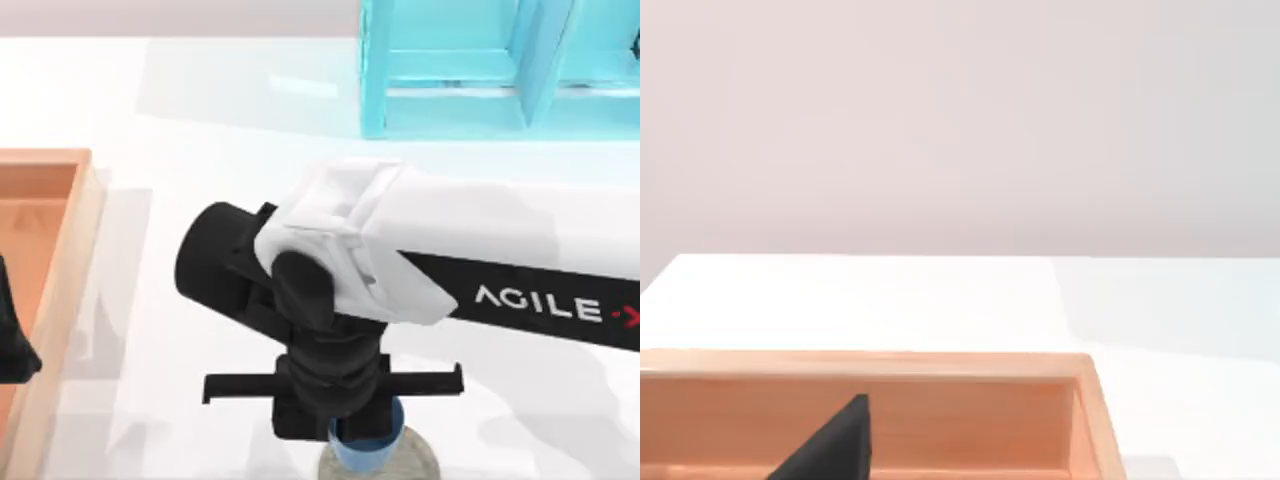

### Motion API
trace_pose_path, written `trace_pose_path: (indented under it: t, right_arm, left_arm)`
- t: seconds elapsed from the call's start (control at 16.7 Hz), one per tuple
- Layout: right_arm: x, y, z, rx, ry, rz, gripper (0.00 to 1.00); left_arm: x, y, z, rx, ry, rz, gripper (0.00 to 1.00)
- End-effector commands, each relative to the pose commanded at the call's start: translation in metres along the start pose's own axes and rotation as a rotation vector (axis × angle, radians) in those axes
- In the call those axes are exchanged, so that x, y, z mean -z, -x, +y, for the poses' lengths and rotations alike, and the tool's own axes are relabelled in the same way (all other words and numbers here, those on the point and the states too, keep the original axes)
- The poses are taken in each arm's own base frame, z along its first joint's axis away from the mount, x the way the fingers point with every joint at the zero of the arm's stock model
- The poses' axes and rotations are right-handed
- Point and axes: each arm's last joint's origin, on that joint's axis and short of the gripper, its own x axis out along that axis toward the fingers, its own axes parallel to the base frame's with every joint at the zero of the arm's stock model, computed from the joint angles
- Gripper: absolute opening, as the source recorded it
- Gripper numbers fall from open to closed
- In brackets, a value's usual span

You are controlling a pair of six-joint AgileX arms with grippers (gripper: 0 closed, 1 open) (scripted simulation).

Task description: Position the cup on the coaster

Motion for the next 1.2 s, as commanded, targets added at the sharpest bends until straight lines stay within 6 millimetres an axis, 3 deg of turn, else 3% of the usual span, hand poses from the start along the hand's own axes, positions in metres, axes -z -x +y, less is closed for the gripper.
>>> trace_pose_path:
  t: [0.36, 0.6, 1.2]
  right_arm:
    - [0.001, -0.05, -0.008, -0.003, -0.003, -0.002, 0.0]
    - [0.001, -0.052, -0.008, -0.002, -0.003, -0.001, 0.0]
    - [0.001, -0.052, -0.008, -0.002, -0.003, -0.001, 0.75]
  left_arm:
    - [0.0, 0.0, 0.0, 0.0, 0.0, 0.0, 1.0]
    - [0.0, 0.0, 0.0, 0.0, 0.0, 0.0, 1.0]
    - [0.0, 0.0, 0.0, 0.0, 0.0, 0.0, 1.0]
